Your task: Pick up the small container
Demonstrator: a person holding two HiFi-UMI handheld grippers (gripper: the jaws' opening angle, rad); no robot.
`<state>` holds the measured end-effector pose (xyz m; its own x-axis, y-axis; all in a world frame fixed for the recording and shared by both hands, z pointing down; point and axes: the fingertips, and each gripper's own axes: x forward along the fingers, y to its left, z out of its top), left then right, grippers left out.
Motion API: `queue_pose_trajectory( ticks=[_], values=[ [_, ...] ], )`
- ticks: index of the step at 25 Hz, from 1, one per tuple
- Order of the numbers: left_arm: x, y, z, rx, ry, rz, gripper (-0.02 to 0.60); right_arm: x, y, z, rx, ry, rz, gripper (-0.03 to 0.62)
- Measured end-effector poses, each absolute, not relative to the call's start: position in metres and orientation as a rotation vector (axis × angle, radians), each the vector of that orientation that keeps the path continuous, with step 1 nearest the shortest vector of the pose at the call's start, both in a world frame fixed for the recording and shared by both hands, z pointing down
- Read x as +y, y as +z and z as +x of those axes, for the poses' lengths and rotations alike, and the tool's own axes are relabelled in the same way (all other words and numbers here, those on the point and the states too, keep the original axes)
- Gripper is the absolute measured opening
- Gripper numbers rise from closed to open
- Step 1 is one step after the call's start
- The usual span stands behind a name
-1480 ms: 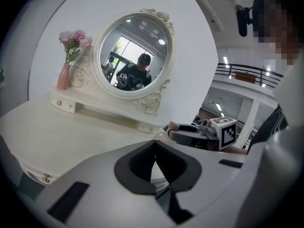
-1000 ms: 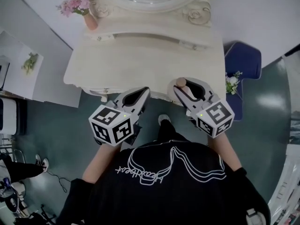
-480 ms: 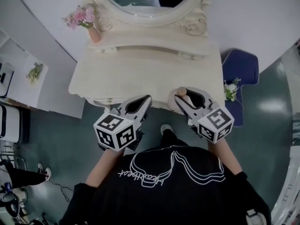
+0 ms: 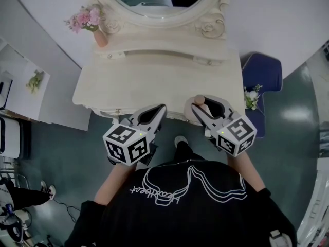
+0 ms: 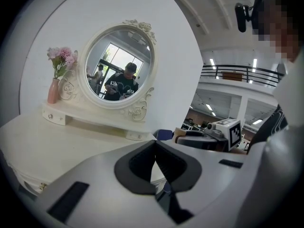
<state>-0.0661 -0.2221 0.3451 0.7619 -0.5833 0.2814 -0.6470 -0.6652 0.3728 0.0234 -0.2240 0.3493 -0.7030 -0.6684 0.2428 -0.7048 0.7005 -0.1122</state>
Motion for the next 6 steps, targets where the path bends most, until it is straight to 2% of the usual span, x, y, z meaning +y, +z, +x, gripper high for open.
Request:
queue_pose_trajectory(
  ticks=[6],
  values=[
    [-0.2268,0.347,-0.0647,-0.929,0.193,2.5,0.002,-0.2296,0.3519,0.0264,-2.717,0.297,1.124,0.135]
  ],
)
